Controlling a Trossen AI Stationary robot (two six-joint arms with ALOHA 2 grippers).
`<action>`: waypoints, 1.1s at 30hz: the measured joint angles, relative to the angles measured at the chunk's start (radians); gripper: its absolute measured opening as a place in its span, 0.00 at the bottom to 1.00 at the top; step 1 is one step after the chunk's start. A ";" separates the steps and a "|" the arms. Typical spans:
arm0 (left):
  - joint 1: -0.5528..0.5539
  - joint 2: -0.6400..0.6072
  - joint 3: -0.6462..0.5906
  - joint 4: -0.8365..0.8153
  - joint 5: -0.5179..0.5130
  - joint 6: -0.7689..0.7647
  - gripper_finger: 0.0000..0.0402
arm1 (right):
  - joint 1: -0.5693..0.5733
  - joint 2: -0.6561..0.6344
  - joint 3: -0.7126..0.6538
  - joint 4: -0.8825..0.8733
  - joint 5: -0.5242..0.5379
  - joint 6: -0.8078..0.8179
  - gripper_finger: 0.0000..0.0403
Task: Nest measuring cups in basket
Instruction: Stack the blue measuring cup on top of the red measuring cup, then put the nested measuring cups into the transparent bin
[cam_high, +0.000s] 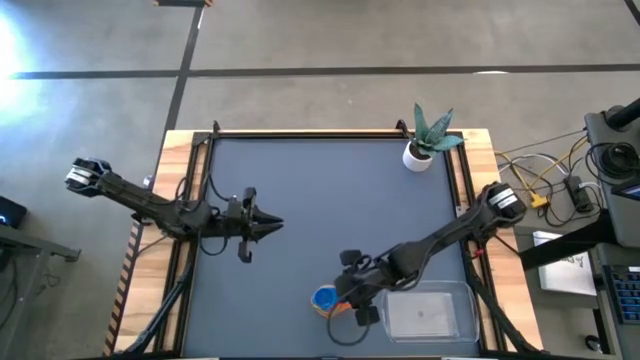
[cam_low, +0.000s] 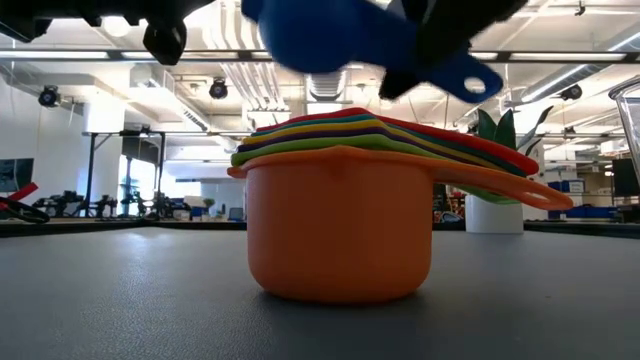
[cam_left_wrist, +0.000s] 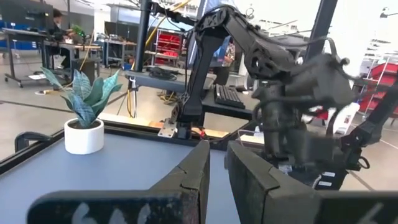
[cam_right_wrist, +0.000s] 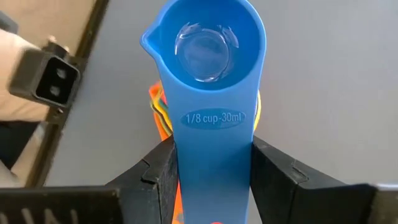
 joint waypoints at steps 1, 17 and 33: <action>0.000 0.001 0.000 0.002 0.000 -0.001 0.10 | 0.000 0.010 0.003 -0.008 0.000 0.000 0.37; 0.000 0.030 0.000 0.000 0.000 -0.009 0.10 | 0.002 0.023 0.007 -0.054 -0.024 0.050 0.38; 0.000 0.030 0.000 -0.005 0.001 -0.017 0.10 | 0.009 0.020 0.008 -0.078 -0.034 0.060 0.60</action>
